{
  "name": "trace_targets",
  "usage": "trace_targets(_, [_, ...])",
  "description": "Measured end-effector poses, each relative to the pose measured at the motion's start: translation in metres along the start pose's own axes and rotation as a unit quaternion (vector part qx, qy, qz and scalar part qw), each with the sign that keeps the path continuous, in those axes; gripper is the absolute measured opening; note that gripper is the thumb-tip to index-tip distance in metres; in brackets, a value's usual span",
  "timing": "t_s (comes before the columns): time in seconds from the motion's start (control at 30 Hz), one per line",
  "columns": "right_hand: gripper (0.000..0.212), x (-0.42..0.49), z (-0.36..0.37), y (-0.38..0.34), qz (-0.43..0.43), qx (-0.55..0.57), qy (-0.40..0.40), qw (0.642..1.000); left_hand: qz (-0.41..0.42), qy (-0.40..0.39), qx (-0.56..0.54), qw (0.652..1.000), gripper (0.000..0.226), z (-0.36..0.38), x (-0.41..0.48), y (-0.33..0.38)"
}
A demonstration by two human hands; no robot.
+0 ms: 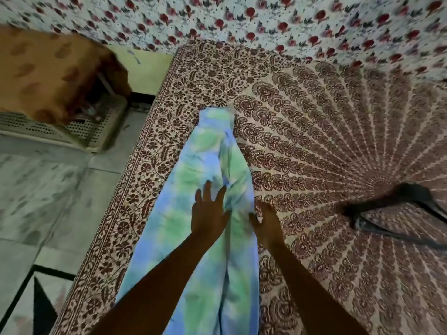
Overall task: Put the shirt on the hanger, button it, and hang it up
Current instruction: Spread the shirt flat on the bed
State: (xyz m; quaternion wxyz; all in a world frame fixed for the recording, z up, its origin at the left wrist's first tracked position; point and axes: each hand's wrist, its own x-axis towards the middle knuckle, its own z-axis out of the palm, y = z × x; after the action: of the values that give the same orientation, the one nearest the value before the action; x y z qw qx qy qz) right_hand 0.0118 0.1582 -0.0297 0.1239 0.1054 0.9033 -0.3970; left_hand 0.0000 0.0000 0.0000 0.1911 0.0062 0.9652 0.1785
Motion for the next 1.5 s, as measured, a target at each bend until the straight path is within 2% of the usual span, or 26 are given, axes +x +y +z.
trace_targets(0.07, [0.037,0.029,0.006,0.0,0.018,0.046,0.0,0.999,-0.044,0.005,-0.004,0.999,0.073,0.005,0.022,0.002])
trace_targets(0.13, [0.038,0.055,0.015,-0.008,0.073,0.101,-0.021,0.992,-0.069,-0.013,-0.014,0.997,0.077,0.014,0.042,0.001])
trace_targets(0.17, [0.04,0.065,0.022,-0.009,0.1,0.131,-0.024,0.986,-0.078,-0.023,-0.025,0.996,0.077,0.02,0.048,0.001])
trace_targets(0.23, [0.042,0.077,0.035,-0.011,0.098,0.17,0.004,0.981,-0.091,-0.017,-0.052,0.994,0.068,0.03,0.057,-0.003])
trace_targets(0.3, [0.035,0.082,0.046,-0.019,0.057,0.151,0.004,0.987,-0.108,0.079,-0.095,0.986,0.053,0.033,0.065,-0.007])
trace_targets(0.37, [0.039,0.081,0.06,-0.026,0.006,0.038,-0.017,0.999,-0.101,0.212,-0.136,0.962,0.055,0.024,0.078,-0.011])
trace_targets(0.43, [0.049,0.072,0.076,-0.034,-0.053,-0.04,-0.034,0.997,-0.064,0.262,-0.163,0.949,0.054,0.01,0.095,-0.017])
trace_targets(0.5, [0.045,0.059,0.087,-0.044,-0.096,-0.04,-0.023,0.994,-0.021,0.202,-0.151,0.967,0.053,-0.007,0.113,-0.019])
trace_targets(0.57, [0.036,0.052,0.093,-0.05,-0.159,-0.024,-0.027,0.987,-0.02,0.098,-0.097,0.99,0.06,-0.013,0.13,-0.022])
trace_targets(0.63, [0.039,0.052,0.088,-0.049,-0.174,0.033,-0.104,0.979,-0.033,0.041,-0.051,0.997,0.068,-0.015,0.136,-0.026])
trace_targets(0.67, [0.04,0.054,0.081,-0.048,-0.145,0.072,-0.127,0.979,-0.034,0.051,-0.05,0.997,0.07,-0.016,0.135,-0.029])
trace_targets(0.7, [0.038,0.059,0.075,-0.046,-0.108,0.11,-0.104,0.983,-0.036,0.072,-0.076,0.994,0.071,-0.015,0.134,-0.033])
trace_targets(0.8, [0.031,0.084,0.056,-0.043,0.008,0.215,0.045,0.975,-0.048,0.114,-0.194,0.973,0.065,-0.019,0.122,-0.042])
trace_targets(0.83, [0.032,0.095,0.051,-0.043,0.02,0.223,0.067,0.972,-0.051,0.117,-0.234,0.964,0.06,-0.02,0.12,-0.044])
trace_targets(0.9, [0.031,0.114,0.045,-0.051,0.038,0.224,0.037,0.973,-0.066,0.107,-0.311,0.942,0.057,-0.028,0.117,-0.043])
trace_targets(0.97, [0.014,0.127,0.045,-0.06,0.075,0.253,-0.001,0.964,-0.085,0.105,-0.389,0.911,0.06,-0.038,0.112,-0.038])
trace_targets(1.0, [0.012,0.13,0.045,-0.064,0.098,0.284,-0.019,0.954,-0.093,0.107,-0.425,0.894,0.056,-0.044,0.108,-0.034])
trace_targets(1.07, [0.027,0.135,0.05,-0.069,0.157,0.36,-0.074,0.917,-0.105,0.102,-0.458,0.877,0.038,-0.054,0.101,-0.03])
trace_targets(1.13, [0.033,0.136,0.05,-0.073,0.182,0.41,-0.1,0.888,-0.098,0.114,-0.427,0.892,0.022,-0.062,0.096,-0.03])
trace_targets(1.17, [0.027,0.136,0.047,-0.076,0.181,0.411,-0.11,0.886,-0.092,0.127,-0.406,0.9,0.021,-0.066,0.093,-0.031])
trace_targets(1.23, [0.004,0.128,0.031,-0.087,0.175,0.427,-0.105,0.881,-0.078,0.162,-0.375,0.909,0.037,-0.078,0.084,-0.034])
trace_targets(1.27, [0.004,0.127,0.026,-0.087,0.172,0.435,-0.103,0.878,-0.067,0.175,-0.369,0.911,0.041,-0.084,0.08,-0.037])
trace_targets(1.33, [0.01,0.116,0.009,-0.093,0.156,0.452,-0.11,0.871,-0.04,0.179,-0.378,0.908,0.034,-0.102,0.069,-0.039])
trace_targets(1.4, [0.037,0.105,-0.004,-0.099,0.141,0.485,-0.132,0.853,-0.018,0.162,-0.386,0.908,0.024,-0.117,0.06,-0.038])
trace_targets(1.47, [0.059,0.087,-0.02,-0.113,0.138,0.502,-0.151,0.841,-0.025,0.14,-0.415,0.899,0.03,-0.132,0.049,-0.03])
trace_targets(1.5, [0.057,0.078,-0.027,-0.12,0.141,0.496,-0.143,0.845,-0.045,0.129,-0.444,0.885,0.032,-0.139,0.044,-0.025])
